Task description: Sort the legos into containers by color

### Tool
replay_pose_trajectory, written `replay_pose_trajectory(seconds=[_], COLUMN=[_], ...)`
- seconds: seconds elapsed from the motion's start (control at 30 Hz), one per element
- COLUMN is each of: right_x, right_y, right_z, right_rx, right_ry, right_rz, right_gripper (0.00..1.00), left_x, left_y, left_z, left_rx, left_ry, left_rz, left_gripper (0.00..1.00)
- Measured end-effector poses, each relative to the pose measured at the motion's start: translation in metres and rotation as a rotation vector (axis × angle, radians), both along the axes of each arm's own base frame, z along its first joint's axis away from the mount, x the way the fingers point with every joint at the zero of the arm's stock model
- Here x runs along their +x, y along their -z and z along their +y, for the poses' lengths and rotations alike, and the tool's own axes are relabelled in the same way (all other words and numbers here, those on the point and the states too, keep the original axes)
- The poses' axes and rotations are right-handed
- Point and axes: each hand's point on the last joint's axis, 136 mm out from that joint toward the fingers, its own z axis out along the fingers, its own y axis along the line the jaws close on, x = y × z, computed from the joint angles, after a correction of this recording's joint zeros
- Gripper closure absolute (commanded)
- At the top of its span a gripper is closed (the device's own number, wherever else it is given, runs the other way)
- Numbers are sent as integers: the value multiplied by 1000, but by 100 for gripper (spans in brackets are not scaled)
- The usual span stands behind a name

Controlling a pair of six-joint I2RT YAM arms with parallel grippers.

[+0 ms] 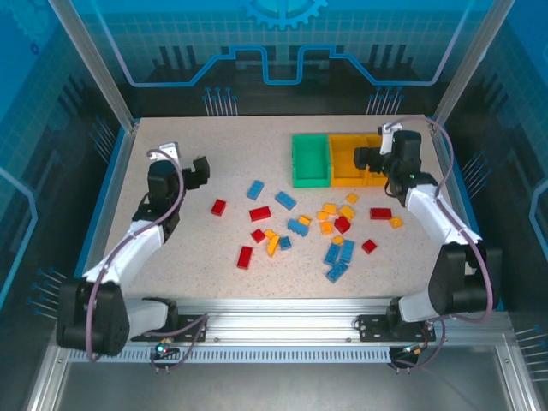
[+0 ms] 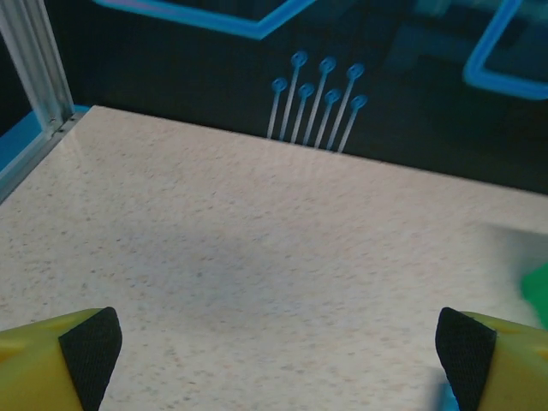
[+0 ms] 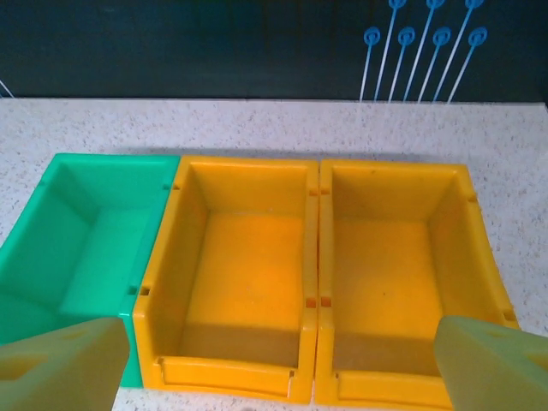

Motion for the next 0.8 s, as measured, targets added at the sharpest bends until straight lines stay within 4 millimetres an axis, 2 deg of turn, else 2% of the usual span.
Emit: replay_pose_trajectory(seconds=[0.07, 0.17, 0.3, 0.47, 0.63, 0.8], right_x=[6, 12, 21, 25, 34, 48], right_y=[6, 31, 73, 111, 122, 128], right_z=[-1, -4, -15, -26, -25, -20], right_rx=[7, 8, 12, 31, 33, 20], right_ry=[13, 34, 71, 93, 87, 61], right_rz=[60, 181, 343, 466, 514, 528], right_gripper=[9, 13, 20, 22, 29, 47], left_x=[-12, -25, -43, -58, -69, -73], left_y=[-1, 18, 49, 73, 93, 99], left_z=[-15, -35, -48, -61, -60, -59], left_rx=[-31, -61, -81, -102, -110, -124], left_ry=[32, 75, 99, 123, 116, 101], left_rz=[23, 113, 238, 322, 380, 402], left_gripper=[1, 1, 1, 1, 1, 1])
